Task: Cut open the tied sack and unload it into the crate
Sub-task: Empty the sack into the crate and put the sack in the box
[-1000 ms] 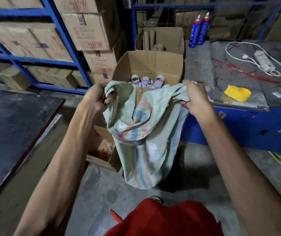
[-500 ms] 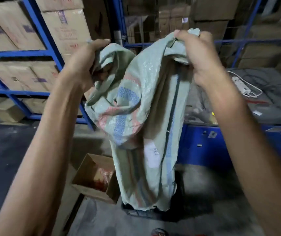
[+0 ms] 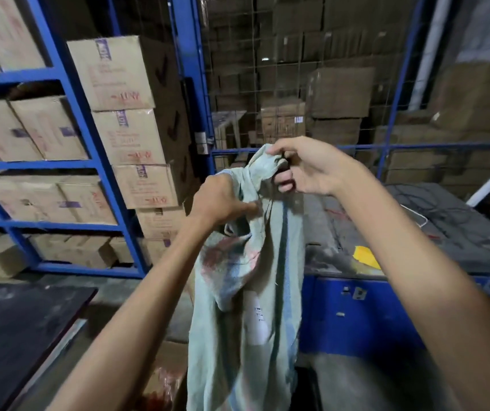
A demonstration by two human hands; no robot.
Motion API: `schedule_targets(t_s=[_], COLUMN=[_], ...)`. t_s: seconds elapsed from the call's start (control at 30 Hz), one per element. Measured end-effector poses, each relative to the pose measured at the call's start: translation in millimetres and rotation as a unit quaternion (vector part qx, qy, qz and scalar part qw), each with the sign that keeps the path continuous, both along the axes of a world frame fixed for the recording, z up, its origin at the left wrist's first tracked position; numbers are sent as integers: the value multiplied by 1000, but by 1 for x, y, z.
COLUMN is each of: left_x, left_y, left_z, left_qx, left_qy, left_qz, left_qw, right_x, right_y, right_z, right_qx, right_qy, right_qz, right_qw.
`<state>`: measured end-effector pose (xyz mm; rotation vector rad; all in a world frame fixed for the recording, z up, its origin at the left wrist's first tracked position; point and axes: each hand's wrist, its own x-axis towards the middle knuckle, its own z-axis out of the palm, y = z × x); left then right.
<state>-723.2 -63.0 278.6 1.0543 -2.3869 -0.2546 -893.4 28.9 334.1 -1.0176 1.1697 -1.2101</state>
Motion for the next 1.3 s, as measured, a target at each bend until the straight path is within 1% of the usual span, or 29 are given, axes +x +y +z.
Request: schedule_targets(t_s=[0.03,0.07,0.17,0.23,0.27,0.33,0.37,0.4,0.43,0.5,0.53,0.57,0.6,0.67,0.7,0.73,0.83,0.9,0.93,0.97,1.0,1.03,1.07,1.1,1.13,1.17,1.23,1.27,1.3], left_x=[-6,-9,-12,-13,-14,-19,-22,-26,-31,-43,-50,-58,-65,-74,-73,-66,-15,30,48,61,66,64,57,45,30,14,-18,-31,-39], left_y=[1,0,-11,-21,-26,-31,-30,-26,-21,-6,2,11,19,31,34,31,7,-18,-28,-35,-37,-36,-31,-25,-16,-7,2,2,2], left_z=[-3,-5,7,21,27,38,44,49,55,65,68,70,71,78,83,88,103,92,77,57,36,13,-11,-35,-54,-68,-90,-92,-91], left_qx=[-41,-50,3,59,87,125,138,158,191,301,362,419,468,554,578,582,508,396,331,269,222,199,193,192,221,268,330,315,278], left_qy=[29,59,144,203,228,253,258,266,285,337,346,343,334,313,298,276,213,251,275,276,248,189,122,83,82,122,253,304,331], left_qz=[24,33,53,66,72,80,79,72,55,5,-19,-38,-60,-123,-161,-200,-327,-386,-372,-312,-224,-156,-139,-159,-200,-229,-214,-182,-137], left_qw=[998,996,988,975,967,956,953,948,938,892,865,840,816,762,742,738,768,794,823,868,916,949,964,965,951,928,884,880,891], right_x=[-1,-4,-27,-39,-40,-35,-29,-23,-16,1,12,22,29,37,38,37,19,6,0,-4,-6,-5,-4,2,9,19,35,39,39], right_y=[4,9,30,44,49,55,55,53,49,33,23,12,-1,-22,-28,-31,-37,-36,-35,-34,-36,-37,-39,-39,-42,-42,-44,-40,-29], right_z=[-1,-4,-24,-53,-71,-111,-128,-144,-156,-174,-177,-176,-175,-166,-157,-147,-126,-110,-102,-91,-80,-68,-57,-44,-34,-26,-15,-10,-5], right_qx=[-20,-41,-93,-156,-210,-280,-266,-222,-165,-63,-40,-51,-91,-151,-168,-180,-185,-170,-172,-173,-182,-188,-192,-195,-196,-197,-218,-229,-235], right_qy=[2,2,22,46,71,166,218,265,306,389,390,350,286,183,161,146,119,58,35,24,13,1,-24,-62,-104,-141,-172,-151,-127], right_qz=[4,5,2,-68,-146,-351,-419,-430,-388,-271,-234,-227,-262,-377,-411,-429,-429,-427,-431,-430,-428,-425,-418,-408,-382,-343,-295,-288,-280], right_qw=[1000,999,995,984,964,878,840,834,853,878,890,907,917,895,882,873,876,886,885,886,885,885,888,890,897,908,914,917,922])
